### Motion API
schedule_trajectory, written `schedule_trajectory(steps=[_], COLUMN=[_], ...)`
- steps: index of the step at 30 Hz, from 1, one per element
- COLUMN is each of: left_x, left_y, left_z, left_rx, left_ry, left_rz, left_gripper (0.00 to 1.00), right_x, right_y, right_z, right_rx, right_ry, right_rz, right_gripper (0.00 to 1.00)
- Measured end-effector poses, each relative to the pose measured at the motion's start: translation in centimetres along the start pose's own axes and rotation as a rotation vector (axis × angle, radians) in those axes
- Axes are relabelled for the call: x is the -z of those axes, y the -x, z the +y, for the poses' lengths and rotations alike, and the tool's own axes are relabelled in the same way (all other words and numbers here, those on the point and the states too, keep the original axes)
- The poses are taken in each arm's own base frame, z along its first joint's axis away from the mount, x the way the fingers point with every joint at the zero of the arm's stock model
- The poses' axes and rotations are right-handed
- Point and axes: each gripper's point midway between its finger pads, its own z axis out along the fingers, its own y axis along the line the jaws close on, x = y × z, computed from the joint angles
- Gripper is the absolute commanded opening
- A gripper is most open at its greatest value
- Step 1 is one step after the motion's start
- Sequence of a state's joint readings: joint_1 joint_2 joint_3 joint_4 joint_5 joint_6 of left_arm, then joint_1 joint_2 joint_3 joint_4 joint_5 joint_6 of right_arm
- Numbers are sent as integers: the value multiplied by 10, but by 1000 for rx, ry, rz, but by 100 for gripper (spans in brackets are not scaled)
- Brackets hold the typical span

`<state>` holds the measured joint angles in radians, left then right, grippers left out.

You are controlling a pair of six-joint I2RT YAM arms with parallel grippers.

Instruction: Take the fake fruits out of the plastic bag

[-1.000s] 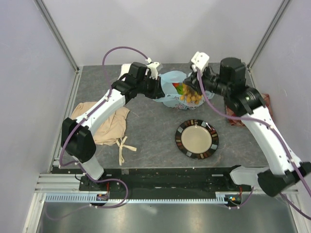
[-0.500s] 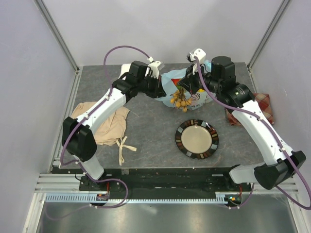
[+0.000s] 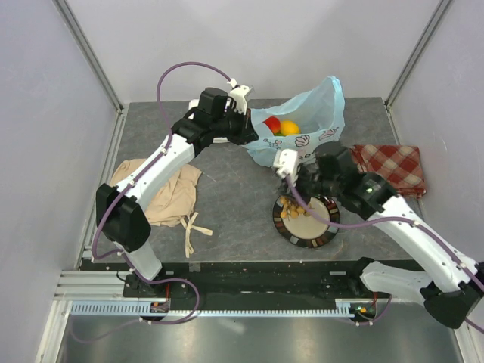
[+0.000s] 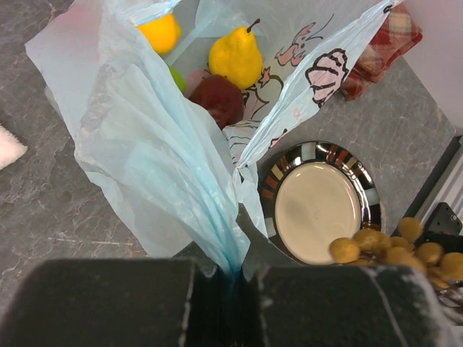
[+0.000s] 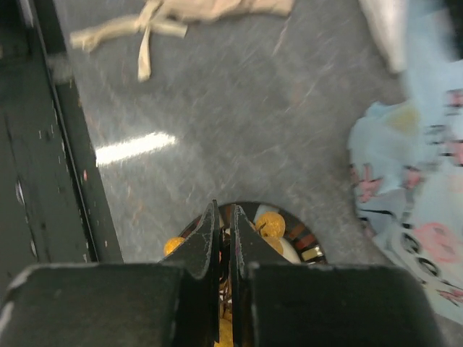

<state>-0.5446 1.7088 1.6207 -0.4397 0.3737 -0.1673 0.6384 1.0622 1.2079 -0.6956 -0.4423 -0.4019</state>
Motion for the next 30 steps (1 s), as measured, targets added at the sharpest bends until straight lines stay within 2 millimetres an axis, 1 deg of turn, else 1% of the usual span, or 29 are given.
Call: schedule_trajectory(steps=[2, 5, 7, 9, 11, 16, 21, 23, 26, 27, 29, 30], left_x=[0, 0, 0, 0, 0, -3, -5, -5, -5, -5, -5, -5], left_y=[0, 0, 0, 0, 0, -10, -19, -20, -25, -27, -30, -31], left_z=[1, 2, 2, 3, 3, 7, 10, 11, 12, 12, 13, 13], left_rx=[-3, -8, -12, -16, -18, -13, -9, -10, -8, -7, -6, -6], left_ry=[4, 7, 8, 10, 11, 21, 31, 31, 33, 34, 35, 35], left_rz=[-1, -1, -1, -1, -1, 19, 38, 40, 51, 55, 62, 64], left_gripper=[2, 1, 2, 1, 1, 2, 2, 2, 2, 2, 2, 1], right_x=[-20, -49, -60, -65, -67, -75, -89, -95, -100, -100, -100, -100], right_y=[-28, -70, -92, -106, -110, -105, -108, -116, -138, -148, -161, -163], right_z=[15, 29, 32, 31, 26, 15, 22, 30, 41, 45, 49, 50], right_rx=[61, 151, 200, 246, 284, 357, 398, 423, 460, 476, 489, 492], right_ry=[51, 105, 114, 109, 91, 44, 47, 60, 84, 91, 104, 106], right_rz=[71, 170, 219, 254, 262, 227, 202, 198, 226, 245, 270, 276], right_gripper=[0, 0, 0, 0, 0, 0, 2, 3, 4, 8, 21, 24])
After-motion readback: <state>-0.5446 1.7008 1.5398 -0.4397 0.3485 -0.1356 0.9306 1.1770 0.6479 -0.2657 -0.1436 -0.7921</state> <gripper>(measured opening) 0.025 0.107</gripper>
